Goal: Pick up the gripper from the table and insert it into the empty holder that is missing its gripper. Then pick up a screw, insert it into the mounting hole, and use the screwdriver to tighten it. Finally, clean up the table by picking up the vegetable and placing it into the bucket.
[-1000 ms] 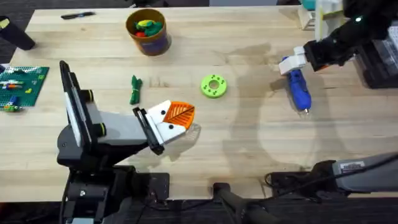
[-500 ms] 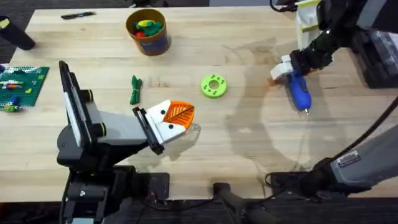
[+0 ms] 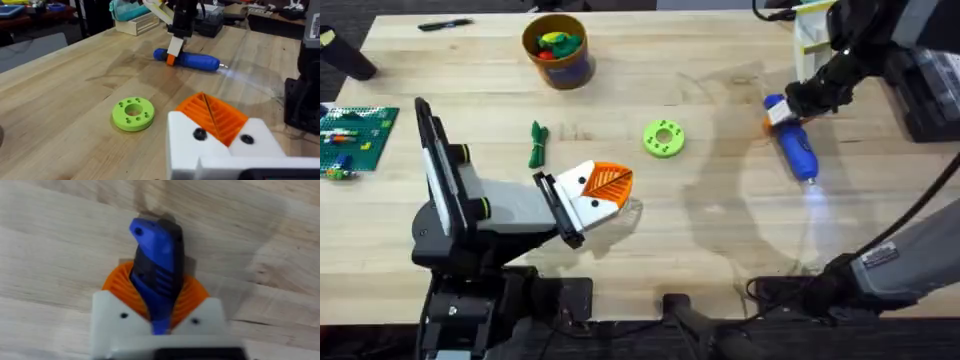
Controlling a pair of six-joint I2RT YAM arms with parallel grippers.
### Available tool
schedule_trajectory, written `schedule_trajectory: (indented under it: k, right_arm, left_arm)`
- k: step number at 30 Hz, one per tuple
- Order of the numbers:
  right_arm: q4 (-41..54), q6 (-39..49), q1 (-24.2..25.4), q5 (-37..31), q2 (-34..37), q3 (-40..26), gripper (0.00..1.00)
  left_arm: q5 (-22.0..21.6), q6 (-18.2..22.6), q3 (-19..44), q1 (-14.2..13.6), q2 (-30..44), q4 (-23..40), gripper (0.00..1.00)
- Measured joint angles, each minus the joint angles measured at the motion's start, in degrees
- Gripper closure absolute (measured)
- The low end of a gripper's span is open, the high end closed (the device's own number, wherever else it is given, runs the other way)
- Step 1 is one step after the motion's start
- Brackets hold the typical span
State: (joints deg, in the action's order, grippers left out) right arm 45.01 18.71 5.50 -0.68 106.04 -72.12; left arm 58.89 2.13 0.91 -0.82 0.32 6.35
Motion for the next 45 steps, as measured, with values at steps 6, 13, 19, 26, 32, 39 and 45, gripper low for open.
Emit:
schedule_trajectory:
  k: [6,13,19,26,32,39,45]
  right_arm:
    - [-0.06,-0.21,0.15,-1.22,0.31,0.00,0.983]
    - [3.72,-0.94,0.15,-1.49,0.31,-0.78,0.988]
    - [11.62,-2.89,-0.16,-1.93,-2.60,-6.80,0.993]
    - [12.08,-3.49,-4.52,-2.21,-17.44,-9.02,0.994]
    - [10.59,-3.49,-12.15,1.07,-29.28,-9.14,0.994]
    - [-0.20,-3.75,-18.58,18.24,-40.74,-9.14,0.994]
    - [1.48,-5.08,-24.62,24.10,-48.04,-8.28,0.994]
  left_arm:
    - [0.00,0.00,0.00,0.00,-0.01,0.00,0.991]
    - [0.00,0.00,0.00,0.00,-0.01,0.00,0.991]
    - [0.00,0.00,0.00,0.00,-0.02,0.00,0.991]
    - [0.00,0.00,0.00,0.00,0.00,0.00,0.991]
    - [0.00,0.00,0.00,0.00,0.00,0.00,0.991]
    - [0.00,0.00,0.00,0.00,-0.01,-0.01,0.991]
    - [0.02,0.00,0.00,0.00,0.00,0.00,0.991]
